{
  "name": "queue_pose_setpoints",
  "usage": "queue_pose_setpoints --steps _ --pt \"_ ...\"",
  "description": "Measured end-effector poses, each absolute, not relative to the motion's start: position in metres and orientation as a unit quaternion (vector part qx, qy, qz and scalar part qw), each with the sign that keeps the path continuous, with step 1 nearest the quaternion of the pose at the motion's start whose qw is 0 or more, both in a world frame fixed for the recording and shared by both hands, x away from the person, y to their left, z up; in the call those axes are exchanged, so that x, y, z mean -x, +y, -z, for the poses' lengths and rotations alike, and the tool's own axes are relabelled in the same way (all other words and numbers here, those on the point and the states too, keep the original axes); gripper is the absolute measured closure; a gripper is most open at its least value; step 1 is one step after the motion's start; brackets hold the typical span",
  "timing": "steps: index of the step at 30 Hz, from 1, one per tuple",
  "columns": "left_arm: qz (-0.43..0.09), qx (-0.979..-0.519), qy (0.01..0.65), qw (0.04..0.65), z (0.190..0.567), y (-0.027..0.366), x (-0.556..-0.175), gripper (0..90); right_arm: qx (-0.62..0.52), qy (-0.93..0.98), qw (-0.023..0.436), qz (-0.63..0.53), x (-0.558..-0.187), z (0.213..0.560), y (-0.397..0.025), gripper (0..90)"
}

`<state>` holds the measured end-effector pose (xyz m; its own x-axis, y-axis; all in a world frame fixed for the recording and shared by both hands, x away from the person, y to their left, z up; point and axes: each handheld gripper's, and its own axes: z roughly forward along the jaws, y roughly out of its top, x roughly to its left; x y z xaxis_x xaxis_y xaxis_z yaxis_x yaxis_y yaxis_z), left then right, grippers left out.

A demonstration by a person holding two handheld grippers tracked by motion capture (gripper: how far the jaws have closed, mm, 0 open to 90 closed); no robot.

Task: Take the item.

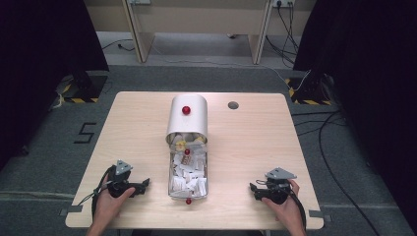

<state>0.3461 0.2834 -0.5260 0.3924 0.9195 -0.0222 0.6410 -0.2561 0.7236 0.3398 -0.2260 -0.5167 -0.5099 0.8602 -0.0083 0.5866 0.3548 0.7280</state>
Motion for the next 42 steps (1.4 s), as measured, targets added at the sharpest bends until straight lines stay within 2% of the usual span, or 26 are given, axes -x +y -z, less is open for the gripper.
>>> queue_pose_setpoints --steps 19,24,26,42 --pt "-0.207 -0.766 0.508 0.334 0.526 0.283 -0.347 0.0 -0.452 0.799 0.2 -0.343 -0.34 0.517 -0.226 20.3" --pt "-0.207 -0.767 0.508 0.334 0.526 0.283 -0.347 0.0 -0.45 0.797 0.204 -0.348 -0.339 0.516 -0.226 27.7" --pt "-0.207 -0.767 0.507 0.334 0.526 0.283 -0.347 0.0 -0.449 0.797 0.206 -0.347 -0.338 0.516 -0.226 28.0" --pt "-0.207 -0.767 0.506 0.334 0.526 0.283 -0.348 0.0 -0.394 0.796 0.229 -0.398 -0.324 0.479 -0.198 31.3"
